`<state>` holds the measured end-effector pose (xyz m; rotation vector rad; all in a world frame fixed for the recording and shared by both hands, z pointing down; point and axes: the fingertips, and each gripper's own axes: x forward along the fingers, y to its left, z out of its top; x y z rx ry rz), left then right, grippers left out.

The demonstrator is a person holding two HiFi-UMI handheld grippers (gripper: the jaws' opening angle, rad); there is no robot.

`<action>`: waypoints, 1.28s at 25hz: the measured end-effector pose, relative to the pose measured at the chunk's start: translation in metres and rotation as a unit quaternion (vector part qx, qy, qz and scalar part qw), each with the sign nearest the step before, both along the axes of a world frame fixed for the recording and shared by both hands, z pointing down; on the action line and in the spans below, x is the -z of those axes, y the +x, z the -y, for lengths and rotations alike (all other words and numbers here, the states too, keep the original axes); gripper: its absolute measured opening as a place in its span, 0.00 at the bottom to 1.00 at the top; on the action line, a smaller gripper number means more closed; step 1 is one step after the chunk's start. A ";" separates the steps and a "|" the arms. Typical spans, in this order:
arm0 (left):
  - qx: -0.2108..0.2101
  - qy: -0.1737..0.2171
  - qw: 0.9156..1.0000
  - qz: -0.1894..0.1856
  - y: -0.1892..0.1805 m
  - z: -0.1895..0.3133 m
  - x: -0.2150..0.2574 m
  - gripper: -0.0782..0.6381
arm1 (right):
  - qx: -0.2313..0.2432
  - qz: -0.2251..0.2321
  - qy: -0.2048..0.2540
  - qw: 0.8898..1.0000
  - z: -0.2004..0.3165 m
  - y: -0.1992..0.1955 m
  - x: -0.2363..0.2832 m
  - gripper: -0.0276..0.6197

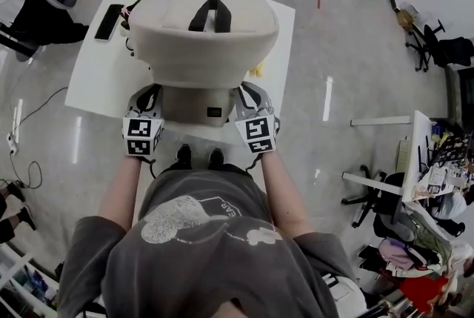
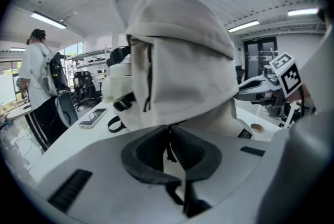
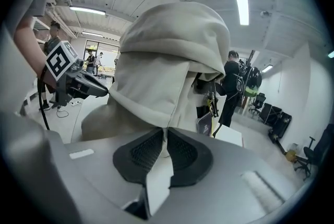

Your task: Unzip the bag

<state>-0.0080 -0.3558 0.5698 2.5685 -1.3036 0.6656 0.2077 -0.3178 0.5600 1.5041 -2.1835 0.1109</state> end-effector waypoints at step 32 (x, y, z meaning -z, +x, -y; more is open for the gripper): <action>-0.071 -0.035 0.994 -0.077 -0.017 0.008 -0.025 0.25 | -0.153 0.007 -0.023 0.988 -0.017 -0.007 -0.015 0.25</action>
